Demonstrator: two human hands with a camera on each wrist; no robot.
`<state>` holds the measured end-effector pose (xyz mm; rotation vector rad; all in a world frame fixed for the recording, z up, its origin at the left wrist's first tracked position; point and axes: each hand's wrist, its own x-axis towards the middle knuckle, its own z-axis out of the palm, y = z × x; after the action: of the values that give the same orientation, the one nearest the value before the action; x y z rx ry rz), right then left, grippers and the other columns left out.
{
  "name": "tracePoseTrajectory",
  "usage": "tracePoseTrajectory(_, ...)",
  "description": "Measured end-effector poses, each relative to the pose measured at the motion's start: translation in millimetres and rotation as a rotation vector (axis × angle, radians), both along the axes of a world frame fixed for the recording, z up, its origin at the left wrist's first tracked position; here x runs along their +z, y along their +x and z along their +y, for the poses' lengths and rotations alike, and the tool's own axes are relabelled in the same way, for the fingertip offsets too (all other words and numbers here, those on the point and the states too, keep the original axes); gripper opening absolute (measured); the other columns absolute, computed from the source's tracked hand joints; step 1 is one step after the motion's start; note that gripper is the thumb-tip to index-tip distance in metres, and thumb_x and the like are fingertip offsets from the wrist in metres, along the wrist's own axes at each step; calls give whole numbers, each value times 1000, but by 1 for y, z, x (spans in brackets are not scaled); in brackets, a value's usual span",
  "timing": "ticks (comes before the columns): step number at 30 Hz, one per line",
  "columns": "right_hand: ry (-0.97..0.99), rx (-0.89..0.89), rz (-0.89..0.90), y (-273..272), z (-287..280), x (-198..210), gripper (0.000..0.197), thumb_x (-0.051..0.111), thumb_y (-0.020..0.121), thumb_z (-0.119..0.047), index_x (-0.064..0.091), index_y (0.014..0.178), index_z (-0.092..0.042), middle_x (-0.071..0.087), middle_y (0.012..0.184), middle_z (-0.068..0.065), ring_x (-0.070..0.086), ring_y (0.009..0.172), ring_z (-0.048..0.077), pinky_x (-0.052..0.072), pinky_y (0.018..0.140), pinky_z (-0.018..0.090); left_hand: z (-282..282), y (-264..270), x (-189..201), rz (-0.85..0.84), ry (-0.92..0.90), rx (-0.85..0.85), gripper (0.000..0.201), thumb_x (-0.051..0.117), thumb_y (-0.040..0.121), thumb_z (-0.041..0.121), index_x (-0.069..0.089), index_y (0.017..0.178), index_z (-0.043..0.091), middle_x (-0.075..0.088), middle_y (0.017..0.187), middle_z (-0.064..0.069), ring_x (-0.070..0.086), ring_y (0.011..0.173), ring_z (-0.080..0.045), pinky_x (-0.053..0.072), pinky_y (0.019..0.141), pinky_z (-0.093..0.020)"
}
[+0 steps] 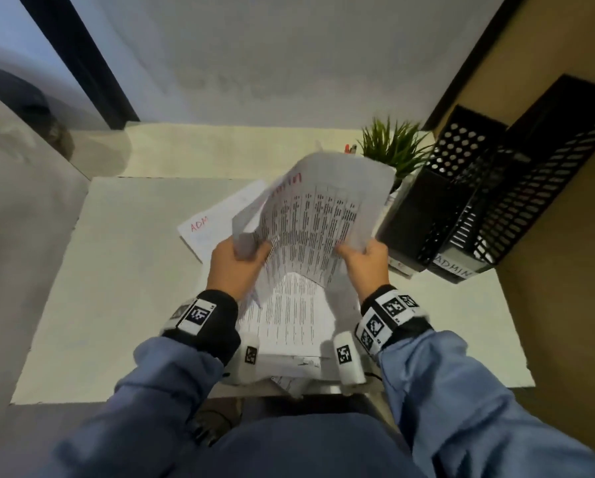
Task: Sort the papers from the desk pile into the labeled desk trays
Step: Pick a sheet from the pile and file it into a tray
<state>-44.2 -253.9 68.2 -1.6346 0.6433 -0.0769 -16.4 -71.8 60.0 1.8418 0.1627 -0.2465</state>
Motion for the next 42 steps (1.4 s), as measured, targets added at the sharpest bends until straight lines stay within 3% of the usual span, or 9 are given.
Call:
tracePoseTrajectory(5,-87,-54,-189,12,-78,46,31,55,81,10,64,100,-12,66,90,-3,62,78,1,54,77,19,-49,25,65,-185,80,-258,29,55,90,23,61,78,-2,54,65,-12,50,56,-18,39,57,-25)
tracePoseTrajectory(8,-300,-411,-287,0,-140,56,36,51,78,7,62,107,-11,63,93,1,61,85,5,51,85,18,-101,27,111,-381,102,-392,35,52,89,10,46,55,14,45,52,-4,38,46,-9,30,49,-23)
tracePoseTrajectory(11,-573,-745,-139,-14,-196,51,51,54,77,-6,49,128,-6,48,127,15,47,119,25,34,99,16,-155,22,139,-516,117,-425,46,51,84,2,33,47,21,28,42,10,33,39,-5,22,42,-17)
tracePoseTrajectory(14,-425,-598,205,-15,-235,27,67,58,83,-20,31,144,-8,36,146,15,37,134,30,31,110,34,-203,17,145,-620,154,-483,17,49,83,1,65,80,4,48,50,8,47,49,-4,33,49,-13)
tracePoseTrajectory(16,-400,-453,274,-14,-244,16,59,55,86,-17,37,142,-8,46,141,15,46,128,31,38,102,31,-231,14,141,-637,226,-534,40,47,83,3,61,120,9,68,78,-11,61,69,-24,48,65,-26)
tracePoseTrajectory(18,-495,-375,272,-14,-244,10,42,51,89,-9,52,131,-7,60,126,15,57,114,31,41,85,26,-254,12,134,-619,267,-555,51,46,83,3,50,134,14,69,99,-19,64,85,-34,53,77,-38)
tracePoseTrajectory(26,-518,-388,335,-23,-233,2,24,52,87,-6,61,97,13,65,104,28,63,95,37,42,72,30,-313,15,95,-510,417,-598,51,41,82,0,44,132,13,66,93,-19,63,84,-39,53,77,-47)
tracePoseTrajectory(36,-533,-355,230,-32,-218,11,34,52,86,-6,60,119,-4,65,113,23,61,104,37,47,85,33,-336,-3,41,-197,406,-618,43,41,91,7,37,134,9,57,115,-26,56,105,-45,45,87,-47)
tracePoseTrajectory(42,-478,-359,307,-37,-218,12,29,54,86,-10,61,109,6,62,112,28,59,103,41,46,83,35,-337,-1,32,-48,390,-665,52,59,83,16,37,128,4,56,120,-24,55,109,-43,46,88,-41)
